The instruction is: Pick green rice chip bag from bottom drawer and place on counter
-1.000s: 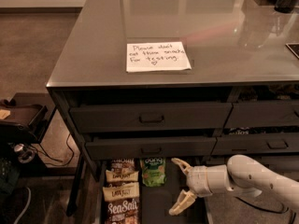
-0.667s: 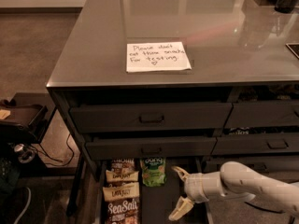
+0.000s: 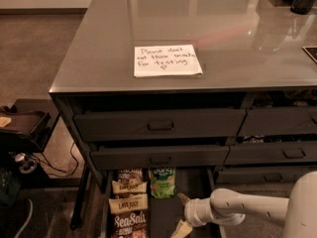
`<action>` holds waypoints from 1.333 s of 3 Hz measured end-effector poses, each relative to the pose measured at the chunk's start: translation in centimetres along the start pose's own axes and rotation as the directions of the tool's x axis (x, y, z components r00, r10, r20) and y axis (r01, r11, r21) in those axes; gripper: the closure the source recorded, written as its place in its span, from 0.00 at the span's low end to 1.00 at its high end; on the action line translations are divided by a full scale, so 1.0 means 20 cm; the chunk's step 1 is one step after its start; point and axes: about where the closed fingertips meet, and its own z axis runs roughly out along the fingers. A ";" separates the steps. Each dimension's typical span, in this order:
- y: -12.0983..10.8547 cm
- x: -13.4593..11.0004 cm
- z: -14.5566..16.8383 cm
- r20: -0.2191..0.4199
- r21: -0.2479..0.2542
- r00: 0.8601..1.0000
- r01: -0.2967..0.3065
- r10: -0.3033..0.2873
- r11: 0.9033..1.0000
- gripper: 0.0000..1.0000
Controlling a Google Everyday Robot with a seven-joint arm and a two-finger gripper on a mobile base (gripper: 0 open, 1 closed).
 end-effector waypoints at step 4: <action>-0.38 0.18 0.36 0.106 0.231 0.994 -0.048 0.024 0.972 0.00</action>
Offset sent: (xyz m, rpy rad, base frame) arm 0.0113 -0.0125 -0.0662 0.0511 -0.0426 -0.1427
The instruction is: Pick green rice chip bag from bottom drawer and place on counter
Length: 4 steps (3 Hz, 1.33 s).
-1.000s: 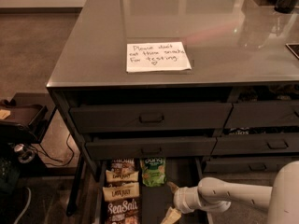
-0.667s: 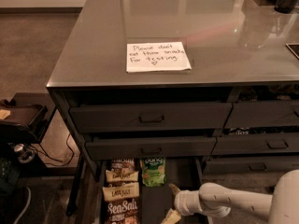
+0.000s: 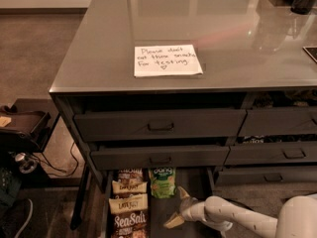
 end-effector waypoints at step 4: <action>-0.23 -0.09 0.22 0.099 0.052 0.995 -0.029 0.024 0.998 0.00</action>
Offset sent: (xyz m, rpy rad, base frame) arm 0.0137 0.0078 -0.0041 0.0335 -0.0952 -0.0321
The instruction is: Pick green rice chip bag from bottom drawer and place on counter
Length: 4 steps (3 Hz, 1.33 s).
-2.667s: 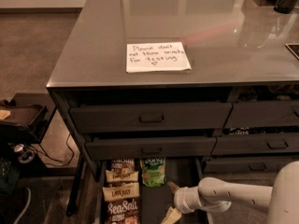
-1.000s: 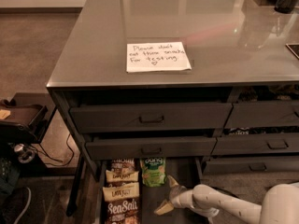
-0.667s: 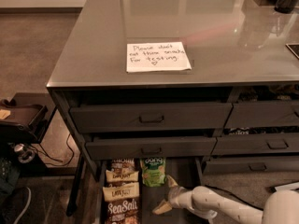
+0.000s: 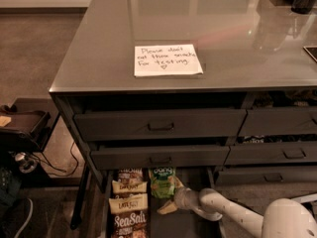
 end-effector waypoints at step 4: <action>-0.32 0.16 0.27 -0.111 0.084 0.993 -0.020 0.029 0.996 0.00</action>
Offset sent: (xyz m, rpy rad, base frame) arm 0.0741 -0.0096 -0.0322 -0.0786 -0.0084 -0.0907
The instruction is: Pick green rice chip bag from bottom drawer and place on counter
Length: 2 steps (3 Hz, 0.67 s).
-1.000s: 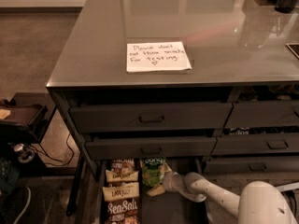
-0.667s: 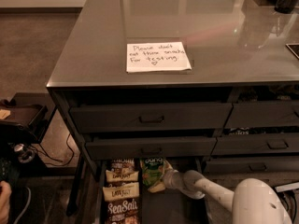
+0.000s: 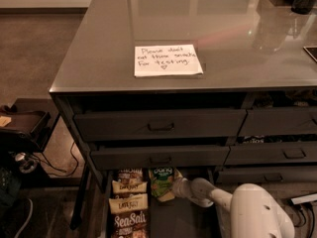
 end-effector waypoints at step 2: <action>0.02 -0.11 -0.12 0.033 -0.060 0.997 -0.066 0.068 0.996 0.56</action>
Offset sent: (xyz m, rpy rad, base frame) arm -0.0096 0.0058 0.0409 0.1053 0.0869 0.0097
